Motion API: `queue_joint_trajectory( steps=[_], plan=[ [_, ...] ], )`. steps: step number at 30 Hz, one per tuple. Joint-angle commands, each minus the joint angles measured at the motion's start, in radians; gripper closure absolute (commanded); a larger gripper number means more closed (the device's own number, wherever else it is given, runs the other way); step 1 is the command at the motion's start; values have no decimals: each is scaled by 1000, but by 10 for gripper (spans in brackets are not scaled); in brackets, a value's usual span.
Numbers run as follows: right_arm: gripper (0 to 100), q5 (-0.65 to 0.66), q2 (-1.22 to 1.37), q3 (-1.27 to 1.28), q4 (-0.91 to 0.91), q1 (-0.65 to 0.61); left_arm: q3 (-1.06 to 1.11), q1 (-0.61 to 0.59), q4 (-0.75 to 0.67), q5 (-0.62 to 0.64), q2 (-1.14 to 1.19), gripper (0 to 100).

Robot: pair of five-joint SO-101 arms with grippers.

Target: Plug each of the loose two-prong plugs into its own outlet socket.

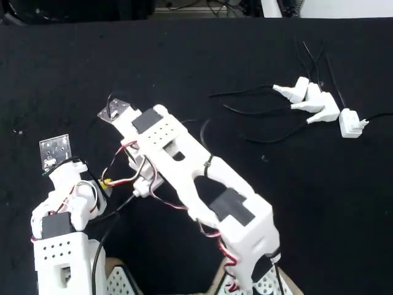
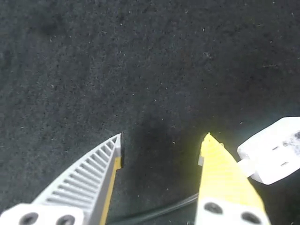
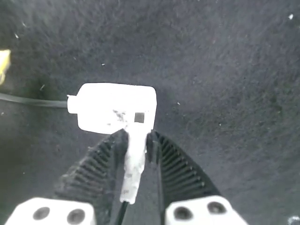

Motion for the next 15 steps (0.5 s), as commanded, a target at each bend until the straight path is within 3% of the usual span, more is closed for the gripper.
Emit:
queue_joint_trajectory(
  steps=[1, 15],
  plan=[
    [988, 12, 183, -19, 37, -72, -33, -10, 5, -8, -8, 733],
    [988, 21, 265, -128, 149, -77, -35, -10, 5, -8, -8, 733]
  ],
)
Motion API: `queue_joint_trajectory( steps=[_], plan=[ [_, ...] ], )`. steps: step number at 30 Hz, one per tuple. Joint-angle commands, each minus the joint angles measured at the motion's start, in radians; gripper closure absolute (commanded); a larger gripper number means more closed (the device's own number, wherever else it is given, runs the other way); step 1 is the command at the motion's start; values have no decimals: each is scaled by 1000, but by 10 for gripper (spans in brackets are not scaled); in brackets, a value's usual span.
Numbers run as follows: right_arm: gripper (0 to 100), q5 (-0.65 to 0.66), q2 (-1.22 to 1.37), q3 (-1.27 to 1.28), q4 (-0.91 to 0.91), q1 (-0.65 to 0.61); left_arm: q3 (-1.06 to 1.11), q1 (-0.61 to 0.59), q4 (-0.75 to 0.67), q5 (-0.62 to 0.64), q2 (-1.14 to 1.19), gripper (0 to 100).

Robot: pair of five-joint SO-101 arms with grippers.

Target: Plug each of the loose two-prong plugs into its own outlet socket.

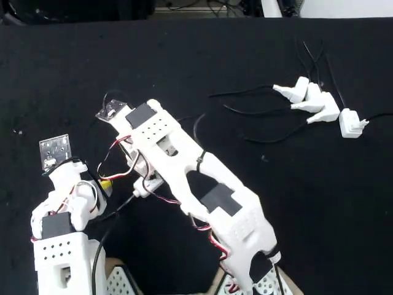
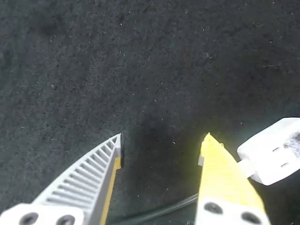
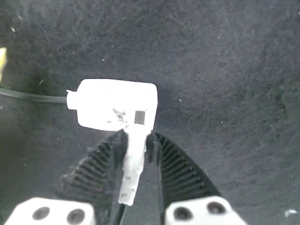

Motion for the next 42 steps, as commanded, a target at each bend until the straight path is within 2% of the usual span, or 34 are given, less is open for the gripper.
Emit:
queue_joint_trajectory(
  steps=[1, 15, 20, 27, 36, 42],
  plan=[
    [988, 14, 159, 28, 25, -77, -35, -10, 5, -8, -8, 733],
    [985, 14, 42, -48, -6, -72, -33, -10, 5, -8, -8, 733],
    [873, 14, 44, -71, -34, -72, -33, -10, 5, -8, -8, 733],
    [900, 6, -7, -127, -12, -74, -33, -10, 5, -9, -8, 733],
    [884, 8, -153, -114, 12, -20, -33, -10, 6, -11, -8, 733],
    [884, 41, -302, 58, -34, 18, -31, -10, 6, -11, -8, 733]
  ],
)
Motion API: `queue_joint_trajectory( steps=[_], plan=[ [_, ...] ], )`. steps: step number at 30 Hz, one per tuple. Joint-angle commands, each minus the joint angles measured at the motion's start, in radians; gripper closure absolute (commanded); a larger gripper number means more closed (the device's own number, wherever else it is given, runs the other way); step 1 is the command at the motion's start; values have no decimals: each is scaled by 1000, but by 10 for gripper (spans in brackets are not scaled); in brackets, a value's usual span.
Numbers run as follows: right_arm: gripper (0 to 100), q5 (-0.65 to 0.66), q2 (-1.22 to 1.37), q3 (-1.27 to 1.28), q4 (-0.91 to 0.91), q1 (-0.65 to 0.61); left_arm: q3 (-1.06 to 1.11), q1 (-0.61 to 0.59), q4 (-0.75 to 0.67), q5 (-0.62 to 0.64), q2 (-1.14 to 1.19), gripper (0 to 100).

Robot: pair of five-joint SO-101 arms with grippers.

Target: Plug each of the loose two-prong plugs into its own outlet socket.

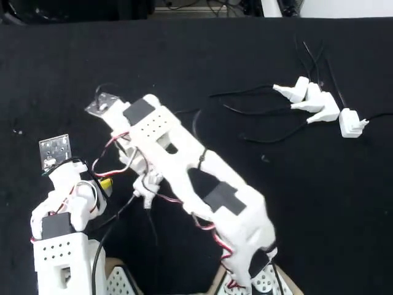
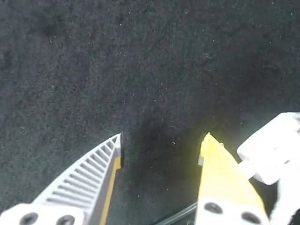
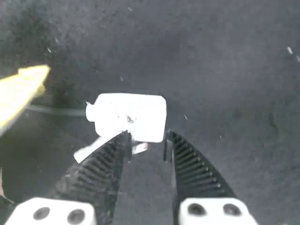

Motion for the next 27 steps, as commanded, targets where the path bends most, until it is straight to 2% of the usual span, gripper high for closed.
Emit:
queue_joint_trajectory(
  steps=[1, 5, 7, 12, 16, 19, 24, 27],
  plan=[
    [884, 32, -148, 111, -52, 35, -31, -8, 5, -11, -5, 733],
    [884, 28, -295, 302, -78, 48, -31, -8, 5, -12, -5, 733],
    [884, 5, -414, 433, -120, 5, -31, -8, 5, -12, -5, 733],
    [881, -110, -674, 835, -436, -130, -31, -8, 5, -11, -5, 733],
    [881, -158, -711, 1012, -608, -140, -31, -8, 3, -9, -5, 733],
    [881, -157, -713, 1069, -612, -118, -30, -8, 3, -9, -5, 733],
    [881, -150, -719, 1118, -609, -5, -30, -8, 3, -9, -5, 733],
    [881, -150, -713, 1116, -583, 8, -30, -8, 3, -9, -5, 733]
  ],
)
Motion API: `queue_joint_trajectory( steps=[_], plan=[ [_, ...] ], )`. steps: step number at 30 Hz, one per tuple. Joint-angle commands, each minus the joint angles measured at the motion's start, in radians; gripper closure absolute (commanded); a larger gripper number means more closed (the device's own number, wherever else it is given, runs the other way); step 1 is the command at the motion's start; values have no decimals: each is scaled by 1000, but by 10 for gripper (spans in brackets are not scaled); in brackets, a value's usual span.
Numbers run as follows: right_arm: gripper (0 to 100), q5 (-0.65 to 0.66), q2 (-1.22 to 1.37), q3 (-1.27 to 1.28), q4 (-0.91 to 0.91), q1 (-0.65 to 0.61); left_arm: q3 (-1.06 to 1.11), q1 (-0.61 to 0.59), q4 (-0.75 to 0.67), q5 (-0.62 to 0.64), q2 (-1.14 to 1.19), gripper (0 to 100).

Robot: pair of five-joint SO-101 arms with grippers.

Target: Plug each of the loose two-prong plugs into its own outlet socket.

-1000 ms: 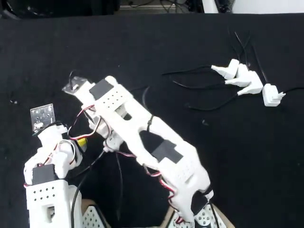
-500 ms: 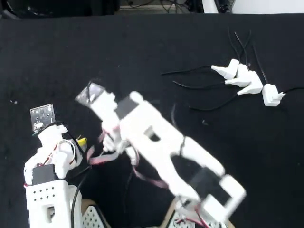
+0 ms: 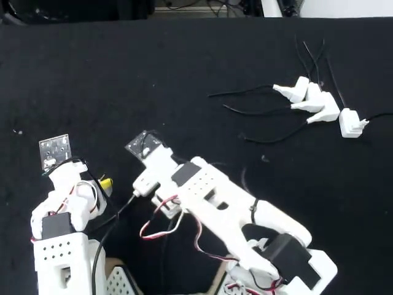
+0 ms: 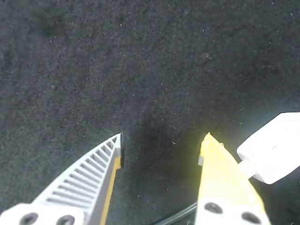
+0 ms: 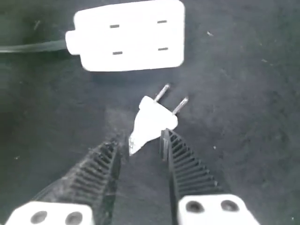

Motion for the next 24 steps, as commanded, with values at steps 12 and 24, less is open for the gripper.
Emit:
queue_joint_trajectory(
  steps=[12, 24],
  plan=[
    [756, -137, 119, -22, -8, -23, -33, -8, 3, -9, -5, 733],
    [988, -31, 160, -82, 28, 26, -33, -8, 3, -11, -5, 733]
  ],
)
